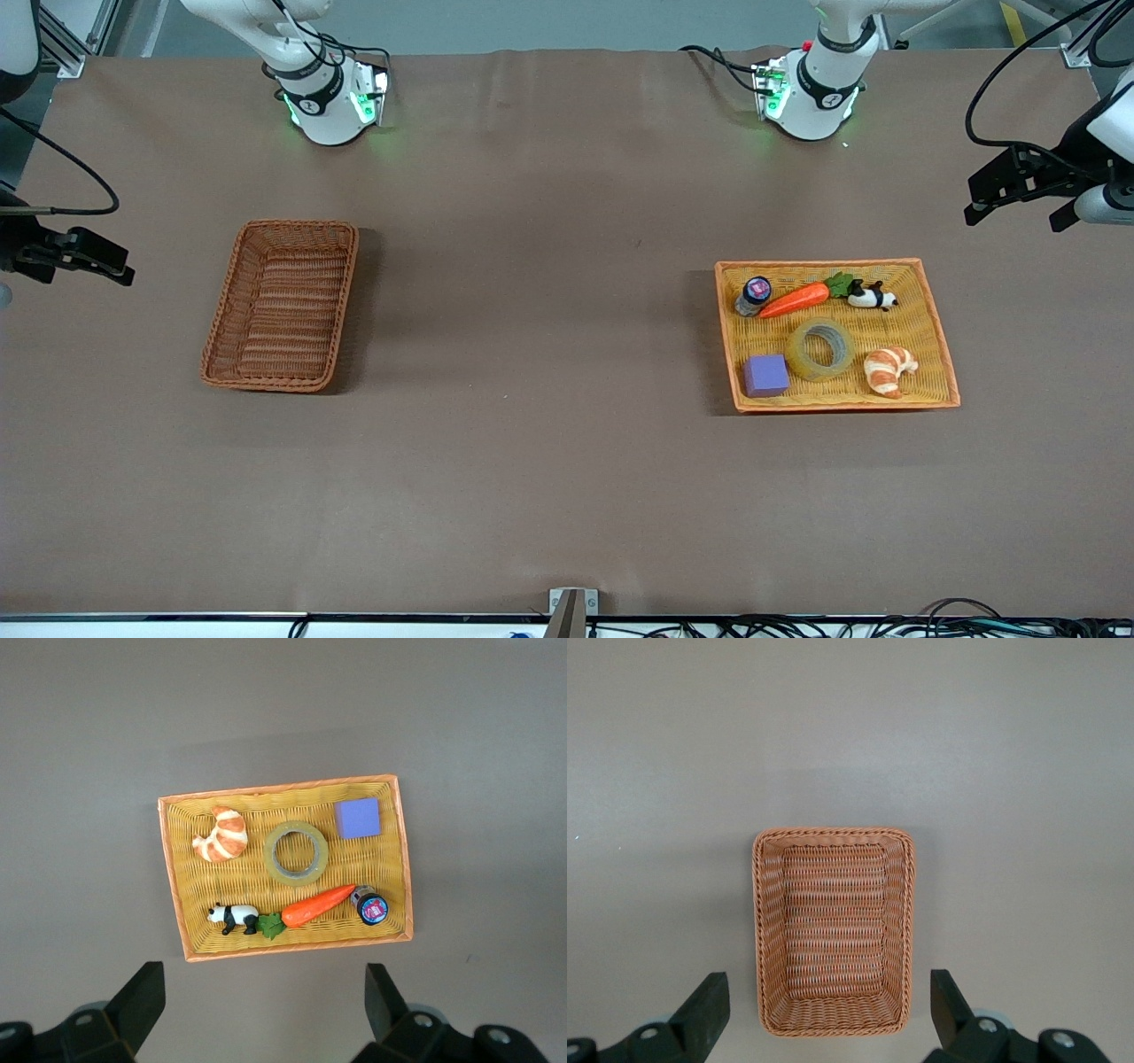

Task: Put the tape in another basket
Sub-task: 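Reach the left gripper toward the yellow tape roll in the tray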

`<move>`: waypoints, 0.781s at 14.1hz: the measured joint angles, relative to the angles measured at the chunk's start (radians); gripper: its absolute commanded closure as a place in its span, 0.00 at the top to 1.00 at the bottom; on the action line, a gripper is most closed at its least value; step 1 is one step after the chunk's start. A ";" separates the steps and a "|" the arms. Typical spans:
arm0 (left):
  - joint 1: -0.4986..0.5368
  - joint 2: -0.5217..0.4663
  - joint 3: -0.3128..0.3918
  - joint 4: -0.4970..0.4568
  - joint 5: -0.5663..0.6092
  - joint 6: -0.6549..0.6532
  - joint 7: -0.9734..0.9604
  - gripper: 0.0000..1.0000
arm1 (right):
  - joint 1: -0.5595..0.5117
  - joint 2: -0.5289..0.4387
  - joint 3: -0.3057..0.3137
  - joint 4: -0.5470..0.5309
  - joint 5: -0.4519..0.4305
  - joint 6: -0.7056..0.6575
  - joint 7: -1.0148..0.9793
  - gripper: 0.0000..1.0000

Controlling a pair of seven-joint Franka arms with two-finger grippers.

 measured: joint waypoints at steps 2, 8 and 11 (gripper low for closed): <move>0.000 0.000 0.000 0.000 0.000 0.000 -0.002 0.99 | 0.000 0.000 0.000 -0.001 0.000 0.010 0.000 1.00; 0.000 0.000 -0.001 -0.001 0.000 0.002 -0.013 1.00 | 0.000 0.000 0.001 -0.001 0.000 0.022 0.000 1.00; 0.000 0.019 -0.001 -0.013 0.000 0.003 -0.013 1.00 | 0.000 0.000 0.001 -0.002 0.000 0.021 0.000 1.00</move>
